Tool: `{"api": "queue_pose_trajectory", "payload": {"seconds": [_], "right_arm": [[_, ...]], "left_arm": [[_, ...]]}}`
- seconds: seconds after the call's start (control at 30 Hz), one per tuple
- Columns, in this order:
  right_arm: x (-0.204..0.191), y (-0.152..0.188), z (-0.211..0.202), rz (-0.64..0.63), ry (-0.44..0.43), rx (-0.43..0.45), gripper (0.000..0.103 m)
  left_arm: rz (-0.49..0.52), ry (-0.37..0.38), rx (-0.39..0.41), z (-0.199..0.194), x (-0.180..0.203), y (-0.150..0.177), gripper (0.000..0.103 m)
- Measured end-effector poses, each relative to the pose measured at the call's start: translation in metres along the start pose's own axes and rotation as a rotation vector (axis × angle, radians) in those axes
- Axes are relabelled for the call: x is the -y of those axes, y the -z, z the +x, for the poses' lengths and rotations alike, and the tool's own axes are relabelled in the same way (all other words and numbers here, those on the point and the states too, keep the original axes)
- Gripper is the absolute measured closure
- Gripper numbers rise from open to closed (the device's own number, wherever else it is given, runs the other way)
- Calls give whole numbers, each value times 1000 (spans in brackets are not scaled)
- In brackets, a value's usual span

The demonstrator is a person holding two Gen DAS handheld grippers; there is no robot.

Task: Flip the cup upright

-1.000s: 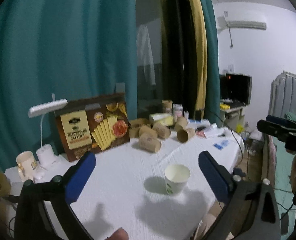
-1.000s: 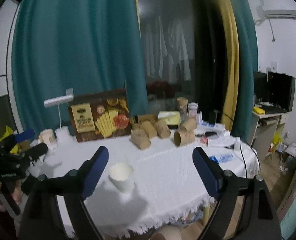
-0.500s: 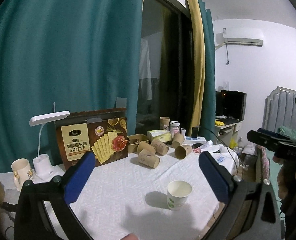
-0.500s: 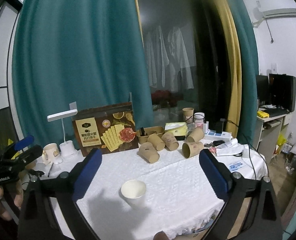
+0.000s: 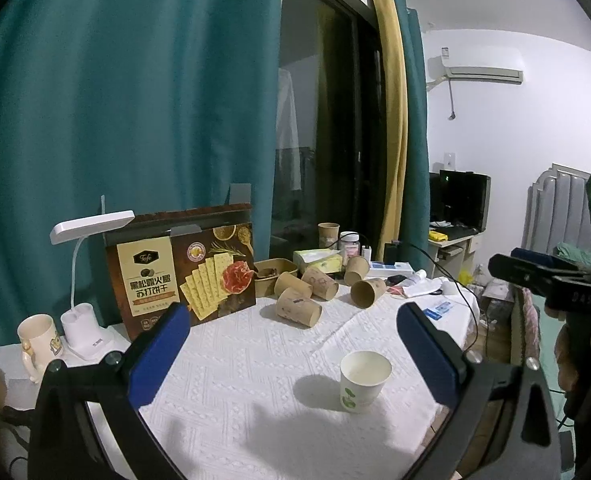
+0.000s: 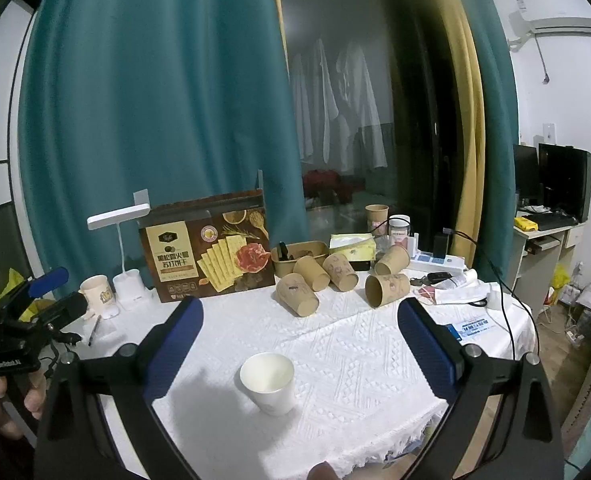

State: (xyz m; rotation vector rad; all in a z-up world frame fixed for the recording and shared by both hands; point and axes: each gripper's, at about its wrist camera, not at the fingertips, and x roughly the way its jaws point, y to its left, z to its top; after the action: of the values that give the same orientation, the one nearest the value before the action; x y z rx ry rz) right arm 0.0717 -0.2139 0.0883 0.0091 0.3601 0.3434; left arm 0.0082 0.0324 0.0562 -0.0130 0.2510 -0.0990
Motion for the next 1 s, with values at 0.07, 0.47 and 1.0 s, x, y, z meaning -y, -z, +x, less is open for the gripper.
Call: {"api": "queue_pose_trajectory", "payload": {"seconds": [0.07, 0.47, 1.0], "right_arm": [[0, 0, 1, 2, 1, -2, 6], [6, 4, -2, 10, -2, -3, 6], [6, 5, -2, 10, -2, -5, 6]], "left_arm": [[0, 0, 0, 0, 0, 0, 0], [-10, -9, 10, 2, -5, -4, 0], [-2, -5, 12, 0, -2, -3, 0]]}}
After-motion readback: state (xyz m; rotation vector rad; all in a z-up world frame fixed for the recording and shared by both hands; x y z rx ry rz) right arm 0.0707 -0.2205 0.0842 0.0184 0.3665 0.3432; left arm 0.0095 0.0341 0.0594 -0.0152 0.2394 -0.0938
